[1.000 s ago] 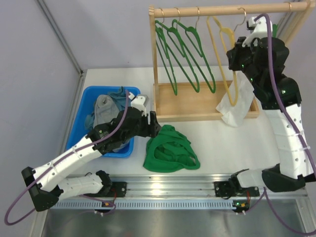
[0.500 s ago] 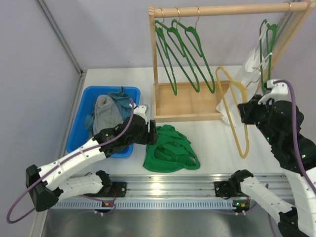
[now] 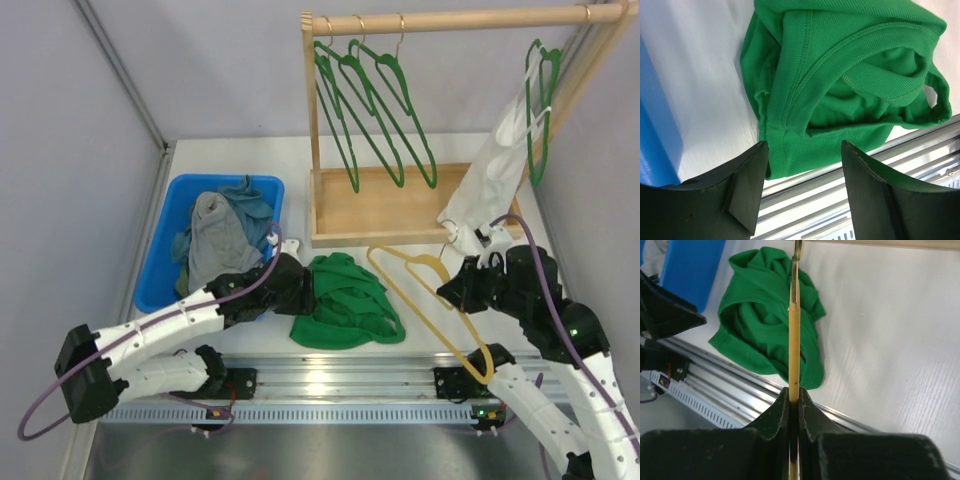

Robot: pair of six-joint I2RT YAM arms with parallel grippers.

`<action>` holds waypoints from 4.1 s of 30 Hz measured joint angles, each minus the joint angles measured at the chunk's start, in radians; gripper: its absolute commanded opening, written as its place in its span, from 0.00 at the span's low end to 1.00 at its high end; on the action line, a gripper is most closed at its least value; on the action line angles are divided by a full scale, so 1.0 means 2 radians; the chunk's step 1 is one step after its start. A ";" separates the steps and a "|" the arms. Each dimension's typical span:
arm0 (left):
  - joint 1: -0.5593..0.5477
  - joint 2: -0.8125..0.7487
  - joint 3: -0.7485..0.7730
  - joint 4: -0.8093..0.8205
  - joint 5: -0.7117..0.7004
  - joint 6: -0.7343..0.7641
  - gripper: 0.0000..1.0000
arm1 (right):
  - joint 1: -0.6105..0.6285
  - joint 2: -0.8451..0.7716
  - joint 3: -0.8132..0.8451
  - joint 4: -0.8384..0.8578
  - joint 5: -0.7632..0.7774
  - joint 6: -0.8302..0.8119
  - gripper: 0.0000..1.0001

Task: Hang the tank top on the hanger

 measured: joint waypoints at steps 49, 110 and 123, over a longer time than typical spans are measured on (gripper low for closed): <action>-0.038 0.133 0.117 -0.041 -0.064 0.032 0.00 | 0.007 0.001 -0.015 -0.014 -0.179 -0.065 0.00; -0.060 0.123 0.278 -0.166 -0.062 0.072 0.32 | 0.273 0.028 -0.229 0.468 0.018 0.024 0.00; -0.060 0.070 0.270 -0.137 -0.065 0.102 0.62 | 0.287 0.027 -0.247 0.502 0.009 0.026 0.00</action>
